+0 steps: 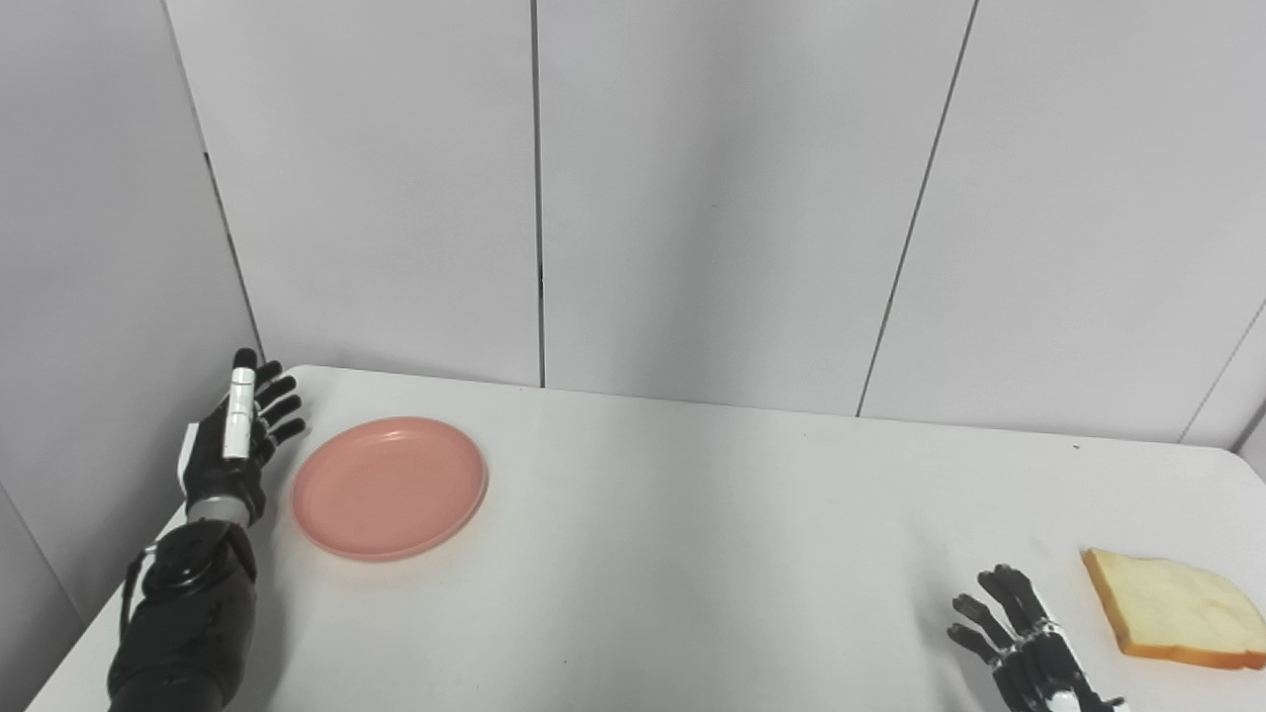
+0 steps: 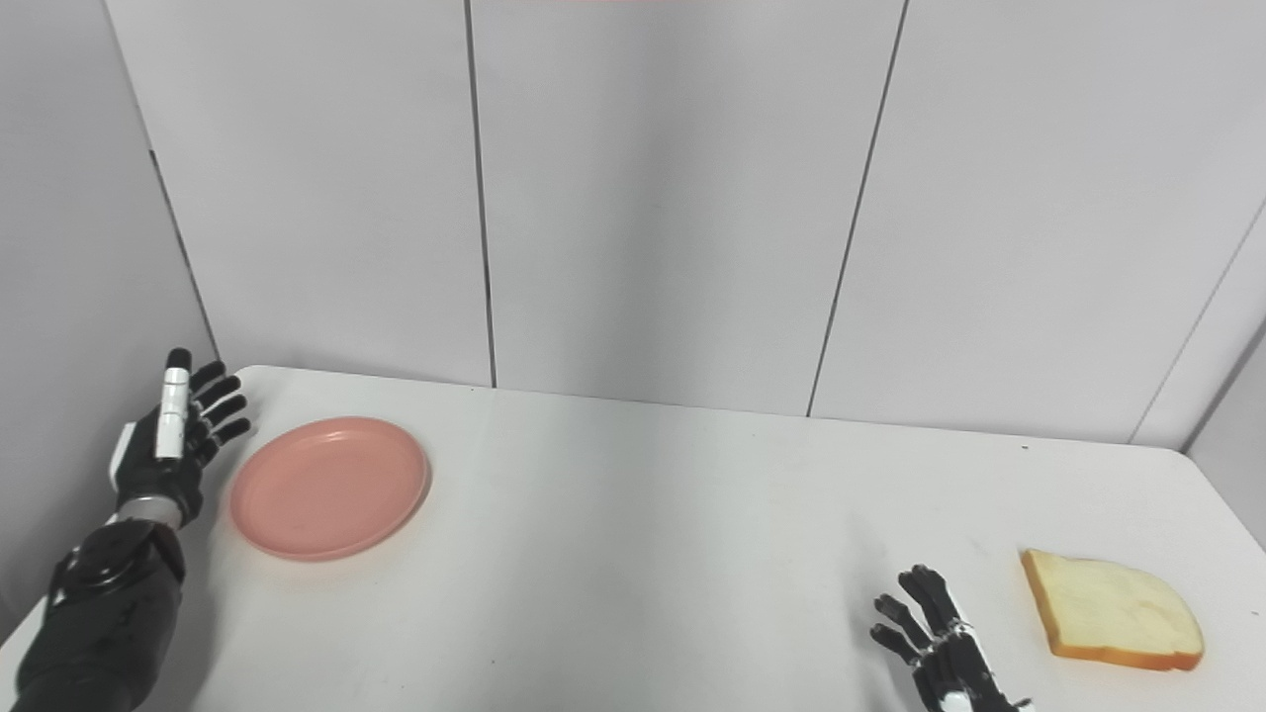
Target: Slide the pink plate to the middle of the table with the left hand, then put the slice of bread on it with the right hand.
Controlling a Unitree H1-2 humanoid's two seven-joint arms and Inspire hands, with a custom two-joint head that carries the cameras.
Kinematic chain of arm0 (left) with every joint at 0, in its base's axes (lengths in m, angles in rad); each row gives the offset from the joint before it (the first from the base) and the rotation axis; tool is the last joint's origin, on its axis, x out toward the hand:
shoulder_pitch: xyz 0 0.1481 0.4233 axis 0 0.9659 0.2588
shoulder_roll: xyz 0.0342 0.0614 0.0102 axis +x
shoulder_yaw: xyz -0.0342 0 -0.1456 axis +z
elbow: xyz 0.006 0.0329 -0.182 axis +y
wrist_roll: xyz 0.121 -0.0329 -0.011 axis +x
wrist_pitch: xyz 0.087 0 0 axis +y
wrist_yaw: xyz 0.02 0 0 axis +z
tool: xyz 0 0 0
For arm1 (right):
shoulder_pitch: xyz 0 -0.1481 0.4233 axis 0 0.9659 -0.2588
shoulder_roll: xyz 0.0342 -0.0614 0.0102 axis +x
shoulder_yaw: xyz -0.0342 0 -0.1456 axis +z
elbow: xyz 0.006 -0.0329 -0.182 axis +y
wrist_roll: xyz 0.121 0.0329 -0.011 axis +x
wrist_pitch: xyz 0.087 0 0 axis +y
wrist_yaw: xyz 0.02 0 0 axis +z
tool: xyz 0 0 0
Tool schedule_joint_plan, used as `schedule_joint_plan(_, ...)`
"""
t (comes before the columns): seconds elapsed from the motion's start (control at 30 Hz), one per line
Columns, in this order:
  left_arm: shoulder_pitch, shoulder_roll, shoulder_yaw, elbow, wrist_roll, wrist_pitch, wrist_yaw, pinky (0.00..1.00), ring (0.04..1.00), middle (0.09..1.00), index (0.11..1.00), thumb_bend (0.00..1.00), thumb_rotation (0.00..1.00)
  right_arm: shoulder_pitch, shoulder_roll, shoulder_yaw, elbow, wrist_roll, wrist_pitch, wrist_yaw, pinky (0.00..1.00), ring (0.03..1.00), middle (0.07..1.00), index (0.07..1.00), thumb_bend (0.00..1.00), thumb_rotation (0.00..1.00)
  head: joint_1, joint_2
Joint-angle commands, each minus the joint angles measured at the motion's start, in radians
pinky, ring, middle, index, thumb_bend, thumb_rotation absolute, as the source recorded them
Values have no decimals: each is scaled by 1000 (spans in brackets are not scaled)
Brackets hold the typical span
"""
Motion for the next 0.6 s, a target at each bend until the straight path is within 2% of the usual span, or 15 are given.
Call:
schedule_joint_plan(0.0,-85,25,-3,5,-10,-59,-11,786,824,814,762,825,874,28,9,-5,176,-4,-12,1,789,827,900,891,874,946,0,2)
schedule_joint_plan(0.2,-90,22,4,72,-36,-86,-48,827,863,841,784,764,873,30,6,-5,174,-9,-14,3,790,829,904,895,878,954,-3,9)
schedule_joint_plan(0.27,-93,25,-2,99,-36,-99,-57,827,864,843,783,781,866,31,5,-5,173,-7,-11,4,789,829,906,894,885,951,-4,11)
schedule_joint_plan(0.33,-94,28,-11,125,-26,-114,-57,771,833,820,772,887,856,32,6,-6,171,-5,-10,4,788,826,903,892,887,948,-5,12)
schedule_joint_plan(0.43,-99,31,-21,160,-18,-132,-62,773,820,804,765,911,853,33,7,-5,169,-4,-8,4,789,826,899,892,883,947,-6,13)
schedule_joint_plan(0.57,-94,23,-29,146,-23,-134,-84,766,804,804,768,861,841,33,8,-5,168,-7,-8,2,791,827,904,895,882,945,-8,13)
